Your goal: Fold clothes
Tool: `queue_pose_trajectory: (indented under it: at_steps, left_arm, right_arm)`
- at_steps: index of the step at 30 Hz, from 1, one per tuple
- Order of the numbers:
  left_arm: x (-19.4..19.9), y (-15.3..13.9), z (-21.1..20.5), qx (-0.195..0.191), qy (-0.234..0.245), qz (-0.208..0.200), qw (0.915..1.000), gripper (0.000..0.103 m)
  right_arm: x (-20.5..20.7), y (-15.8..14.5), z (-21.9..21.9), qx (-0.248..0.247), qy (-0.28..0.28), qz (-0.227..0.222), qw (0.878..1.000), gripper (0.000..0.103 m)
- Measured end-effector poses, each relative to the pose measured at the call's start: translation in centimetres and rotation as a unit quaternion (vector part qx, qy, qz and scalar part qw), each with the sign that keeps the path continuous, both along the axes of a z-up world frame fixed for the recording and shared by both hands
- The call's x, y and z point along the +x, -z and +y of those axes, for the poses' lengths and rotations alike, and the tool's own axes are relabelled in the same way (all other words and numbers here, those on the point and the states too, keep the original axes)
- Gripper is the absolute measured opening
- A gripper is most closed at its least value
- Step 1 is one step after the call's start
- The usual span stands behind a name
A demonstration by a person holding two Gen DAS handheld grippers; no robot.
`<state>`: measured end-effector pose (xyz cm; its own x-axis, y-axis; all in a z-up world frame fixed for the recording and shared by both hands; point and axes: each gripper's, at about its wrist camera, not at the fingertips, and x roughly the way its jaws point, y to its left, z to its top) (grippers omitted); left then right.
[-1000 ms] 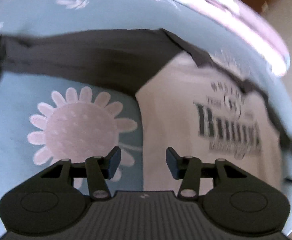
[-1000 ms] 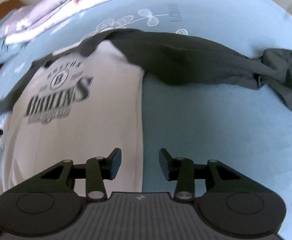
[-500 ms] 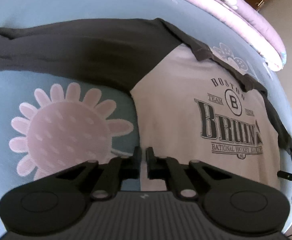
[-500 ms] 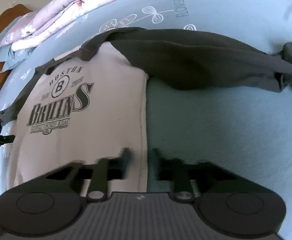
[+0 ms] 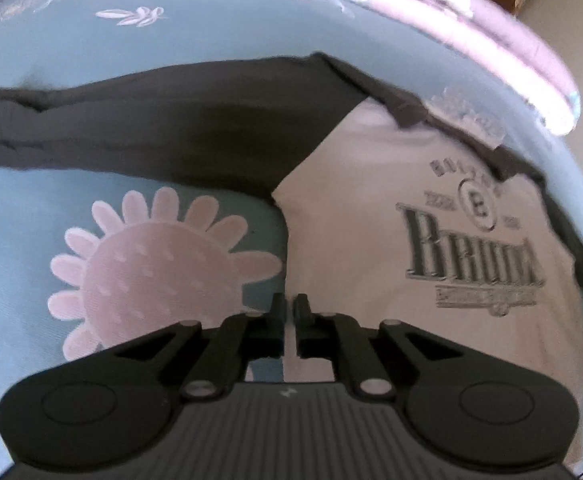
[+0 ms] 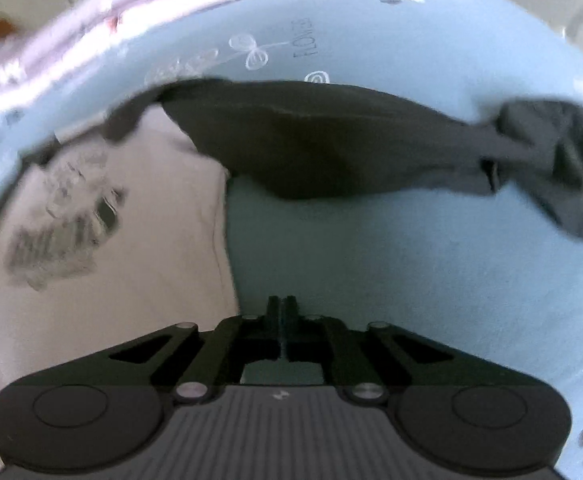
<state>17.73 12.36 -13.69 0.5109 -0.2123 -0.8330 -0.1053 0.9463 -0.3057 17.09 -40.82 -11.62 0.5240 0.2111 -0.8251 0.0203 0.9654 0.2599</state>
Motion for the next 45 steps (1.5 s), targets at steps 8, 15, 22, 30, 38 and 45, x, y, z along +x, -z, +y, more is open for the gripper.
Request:
queue_pose_trajectory:
  at_steps: [8,15,22,30,38,45]
  left_arm:
    - [-5.1,-0.5,0.1,-0.047,-0.006,0.011,0.9988,0.036]
    - [-7.1,1.9,-0.8,-0.067,-0.010,0.056,0.9961,0.035]
    - [-7.8,1.4,-2.1,0.006,0.008,0.050,0.9987,0.001]
    - [-8.1,1.4,-1.4,0.014,0.002,0.054,0.9984,0.003]
    - [-10.5,0.4,-0.9,-0.043,-0.016,0.058,0.9973,0.032]
    - [-14.1,0.8,-1.3,-0.092,-0.035,0.078,0.9921,0.036]
  right_arm:
    - [-3.3,0.3,-0.6,0.084,-0.002,0.017,0.996,0.045]
    - [-5.6,1.2,0.4,0.093,-0.015,0.025,0.995,0.044]
    - [-6.0,1.0,1.1,0.044,-0.013,0.025,0.999,0.006]
    - [-6.2,1.1,1.0,0.007,0.002,0.022,1.000,0.006]
    - [-8.4,0.0,0.0,0.060,0.019,0.028,0.998,0.029]
    - [-12.4,1.4,0.0,0.116,0.044,0.051,0.991,0.031]
